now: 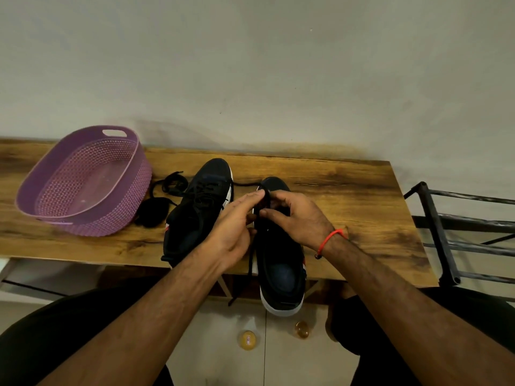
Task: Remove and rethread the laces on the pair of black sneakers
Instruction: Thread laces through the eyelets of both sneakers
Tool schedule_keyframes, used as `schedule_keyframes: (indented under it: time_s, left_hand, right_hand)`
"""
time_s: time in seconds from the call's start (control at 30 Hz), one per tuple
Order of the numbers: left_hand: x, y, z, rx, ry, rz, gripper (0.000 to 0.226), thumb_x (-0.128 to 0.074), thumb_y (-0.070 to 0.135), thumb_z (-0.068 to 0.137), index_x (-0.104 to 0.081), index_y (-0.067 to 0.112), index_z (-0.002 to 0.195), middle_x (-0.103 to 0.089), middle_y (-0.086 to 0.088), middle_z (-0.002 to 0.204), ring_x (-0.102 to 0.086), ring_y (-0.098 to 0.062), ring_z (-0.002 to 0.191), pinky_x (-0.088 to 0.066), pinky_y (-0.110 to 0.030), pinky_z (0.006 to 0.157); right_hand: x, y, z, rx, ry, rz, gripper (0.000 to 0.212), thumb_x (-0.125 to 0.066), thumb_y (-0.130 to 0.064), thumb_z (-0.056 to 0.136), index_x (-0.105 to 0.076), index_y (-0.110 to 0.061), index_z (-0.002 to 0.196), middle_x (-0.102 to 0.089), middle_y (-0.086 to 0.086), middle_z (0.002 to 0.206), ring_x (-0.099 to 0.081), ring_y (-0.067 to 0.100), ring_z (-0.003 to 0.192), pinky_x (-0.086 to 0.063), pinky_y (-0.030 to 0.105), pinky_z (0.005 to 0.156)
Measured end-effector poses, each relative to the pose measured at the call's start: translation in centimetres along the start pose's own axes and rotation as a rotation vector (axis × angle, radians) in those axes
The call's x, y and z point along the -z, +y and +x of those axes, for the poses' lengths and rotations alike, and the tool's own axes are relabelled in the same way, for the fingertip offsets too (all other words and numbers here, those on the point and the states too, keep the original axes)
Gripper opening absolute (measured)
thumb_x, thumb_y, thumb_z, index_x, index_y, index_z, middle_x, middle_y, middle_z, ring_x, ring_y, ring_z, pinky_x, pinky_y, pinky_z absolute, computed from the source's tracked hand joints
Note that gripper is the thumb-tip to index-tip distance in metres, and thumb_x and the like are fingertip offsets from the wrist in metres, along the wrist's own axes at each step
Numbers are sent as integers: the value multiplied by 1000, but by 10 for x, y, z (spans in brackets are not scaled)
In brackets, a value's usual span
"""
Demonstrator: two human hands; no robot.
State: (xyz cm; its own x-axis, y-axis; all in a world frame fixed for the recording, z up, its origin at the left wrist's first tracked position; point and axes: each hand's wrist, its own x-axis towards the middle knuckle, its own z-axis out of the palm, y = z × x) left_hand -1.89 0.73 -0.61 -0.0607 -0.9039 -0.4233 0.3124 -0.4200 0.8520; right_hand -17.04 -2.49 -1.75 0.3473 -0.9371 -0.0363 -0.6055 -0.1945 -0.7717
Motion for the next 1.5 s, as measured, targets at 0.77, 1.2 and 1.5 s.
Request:
schedule_keyframes:
  time_s: [0.77,1.2,1.5]
  left_hand:
    - [10,20,-6,-464,-240,1233,21,-54,36,103,-58,43,84,-59,19,71,-56,7,65,-41,-21,60]
    - [26,27,0,-87,89,1320,18,-62,28,99,-69,24,115,-63,3,109,-60,-16,103,-50,-28,80]
    - [-3,14,-6,-205,82,376,40,-43,44,105,-75,21,110,-77,9,103,-70,0,100,-49,-11,69]
  right_hand:
    - [19,-24,-6,-205,-7,880,19,-63,-10,95,-69,3,106,-72,10,90,-66,18,78,-57,24,62]
    - [46,-4,6,-287,474,1191,19,-60,-20,98,-72,-9,109,-59,-2,67,-59,14,64,-53,31,67]
    - [16,-18,-4,57,145,250,18,-65,-21,96,-74,-20,110,-70,-10,82,-65,0,77,-52,18,70]
